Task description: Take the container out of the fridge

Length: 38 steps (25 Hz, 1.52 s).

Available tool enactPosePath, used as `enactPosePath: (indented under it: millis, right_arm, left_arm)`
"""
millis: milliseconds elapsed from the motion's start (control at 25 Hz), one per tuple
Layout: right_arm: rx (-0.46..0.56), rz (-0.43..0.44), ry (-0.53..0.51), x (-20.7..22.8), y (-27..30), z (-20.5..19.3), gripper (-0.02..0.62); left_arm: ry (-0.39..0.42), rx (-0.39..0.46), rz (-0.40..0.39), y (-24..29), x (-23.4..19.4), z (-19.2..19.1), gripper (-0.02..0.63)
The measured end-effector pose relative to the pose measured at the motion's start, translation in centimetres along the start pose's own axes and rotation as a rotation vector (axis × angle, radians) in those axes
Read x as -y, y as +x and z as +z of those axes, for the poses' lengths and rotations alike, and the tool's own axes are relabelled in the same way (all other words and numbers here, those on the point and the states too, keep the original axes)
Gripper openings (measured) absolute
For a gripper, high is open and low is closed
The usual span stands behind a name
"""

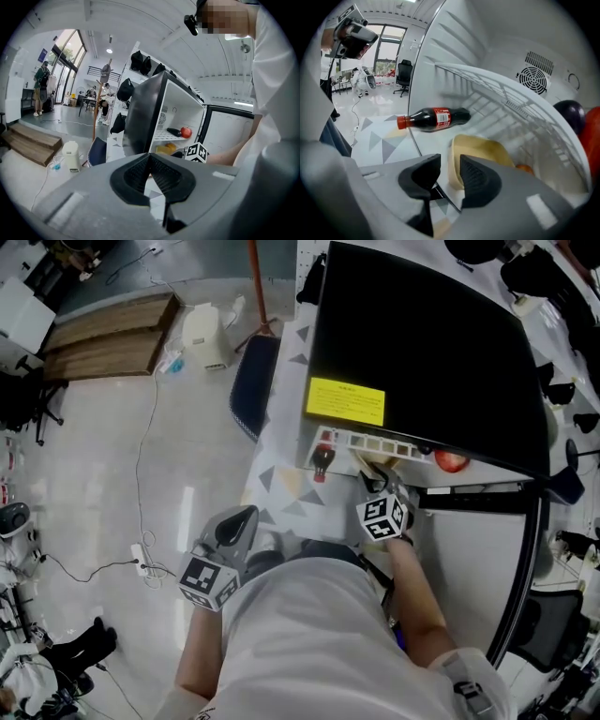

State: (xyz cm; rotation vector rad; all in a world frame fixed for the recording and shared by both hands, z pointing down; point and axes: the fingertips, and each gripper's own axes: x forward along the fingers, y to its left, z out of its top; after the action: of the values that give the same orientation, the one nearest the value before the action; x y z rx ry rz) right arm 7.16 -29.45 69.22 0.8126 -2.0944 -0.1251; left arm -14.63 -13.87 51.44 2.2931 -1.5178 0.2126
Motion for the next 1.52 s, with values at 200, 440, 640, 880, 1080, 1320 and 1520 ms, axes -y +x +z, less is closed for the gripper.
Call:
enactPosePath:
  millis: [200, 440, 640, 880, 1080, 1320, 1520]
  right_arm:
    - [-0.028, 0.008, 0.004, -0.1, 0.9, -0.7, 0.127]
    - [-0.021, -0.016, -0.019, 0.4, 0.8, -0.9, 0.039]
    - [-0.004, 0.003, 0.011, 0.3, 0.4, -0.5, 0.02]
    - [0.032, 0.041, 0.087, -0.7, -1.2, 0.5, 0.018]
    - [0.067, 0.058, 0.172, -1.2, -3.1, 1.3, 0.018]
    - [0.133, 0.09, 0.326, -1.8, -6.3, 2.8, 0.018]
    - [0.153, 0.101, 0.391, -1.9, -9.5, 3.5, 0.018]
  left_arm:
    - [-0.003, -0.004, 0.012, 0.0, 0.1, 0.1, 0.008]
    - [-0.004, -0.012, 0.014, -0.1, 0.4, -0.3, 0.008]
    - [-0.001, -0.013, 0.0, 0.1, 0.6, -0.3, 0.008]
    - [0.01, -0.011, -0.035, 0.6, 0.9, -0.1, 0.008]
    - [0.027, -0.011, -0.082, 1.3, 1.3, 0.2, 0.008]
    - [0.042, -0.001, -0.158, 2.4, 2.1, 0.8, 0.008]
    - [0.062, 0.002, -0.23, 3.7, 3.2, 1.1, 0.008]
